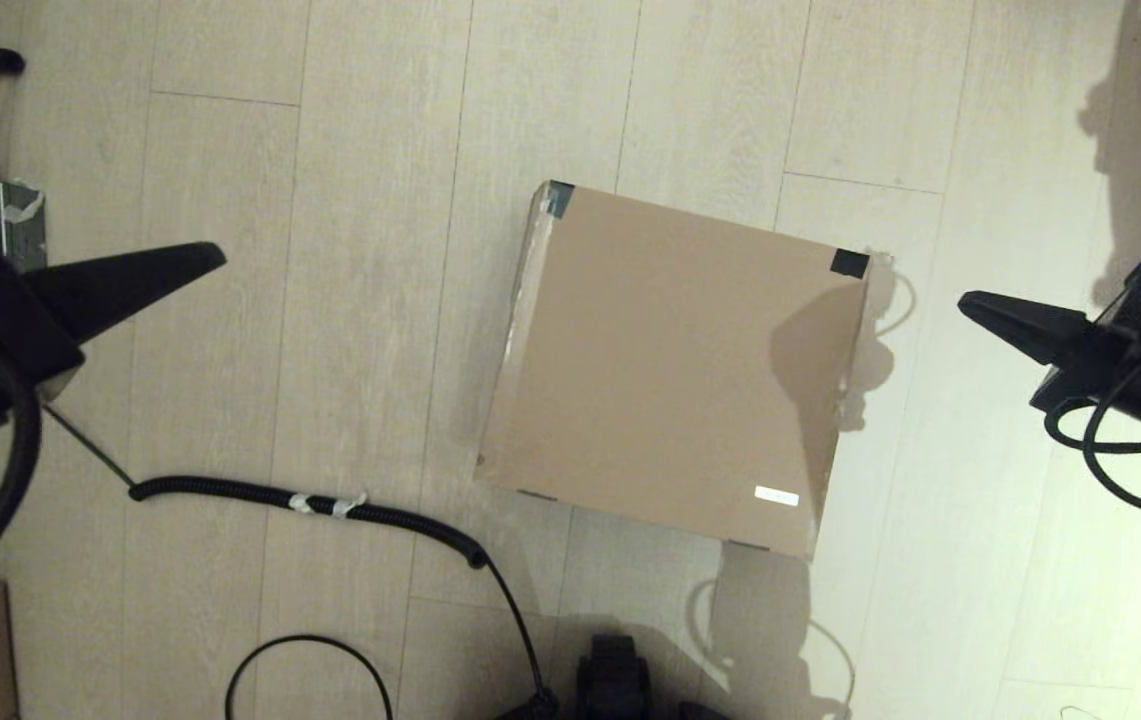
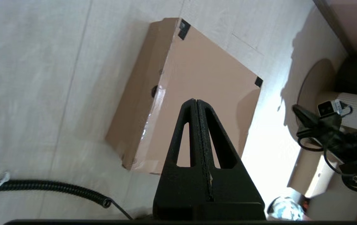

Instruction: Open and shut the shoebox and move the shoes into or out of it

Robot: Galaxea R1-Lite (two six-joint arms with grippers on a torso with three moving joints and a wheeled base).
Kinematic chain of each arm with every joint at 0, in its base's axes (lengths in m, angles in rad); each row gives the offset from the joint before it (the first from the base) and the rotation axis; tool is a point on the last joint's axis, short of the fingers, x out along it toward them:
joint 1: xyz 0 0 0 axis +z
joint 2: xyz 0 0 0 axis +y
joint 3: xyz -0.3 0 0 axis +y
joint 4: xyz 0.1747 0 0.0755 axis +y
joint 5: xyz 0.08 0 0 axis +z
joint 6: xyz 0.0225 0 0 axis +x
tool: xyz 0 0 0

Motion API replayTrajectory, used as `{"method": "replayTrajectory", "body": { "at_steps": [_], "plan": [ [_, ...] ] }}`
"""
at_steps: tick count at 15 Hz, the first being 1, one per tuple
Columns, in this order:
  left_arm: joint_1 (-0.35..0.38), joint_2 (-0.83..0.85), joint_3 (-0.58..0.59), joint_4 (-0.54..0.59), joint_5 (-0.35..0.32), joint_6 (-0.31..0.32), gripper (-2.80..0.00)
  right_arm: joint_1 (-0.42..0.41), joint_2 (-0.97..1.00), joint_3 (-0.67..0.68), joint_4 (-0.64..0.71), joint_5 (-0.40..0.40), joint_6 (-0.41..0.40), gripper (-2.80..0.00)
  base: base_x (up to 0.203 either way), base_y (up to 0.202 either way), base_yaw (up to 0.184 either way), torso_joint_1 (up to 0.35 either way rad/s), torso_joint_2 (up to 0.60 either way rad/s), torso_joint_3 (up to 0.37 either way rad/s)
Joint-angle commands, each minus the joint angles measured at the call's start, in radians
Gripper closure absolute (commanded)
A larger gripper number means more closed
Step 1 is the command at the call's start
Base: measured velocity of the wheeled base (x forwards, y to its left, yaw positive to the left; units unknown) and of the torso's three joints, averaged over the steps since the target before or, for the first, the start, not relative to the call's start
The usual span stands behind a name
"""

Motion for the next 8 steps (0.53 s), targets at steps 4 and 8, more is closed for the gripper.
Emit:
{"method": "replayTrajectory", "body": {
  "at_steps": [4,8],
  "plan": [
    [0.023,-0.051,0.058,0.030,0.088,0.005,0.00,0.054,0.016,-0.026,0.339,-0.350,-0.404,0.00,0.000,0.000,0.000,0.000,0.00,0.000],
    [0.039,-0.097,0.147,0.091,0.092,0.049,0.00,0.172,-0.153,-0.109,0.665,-0.586,-0.652,0.00,0.000,0.000,0.000,0.000,0.00,0.000]
  ]
}}
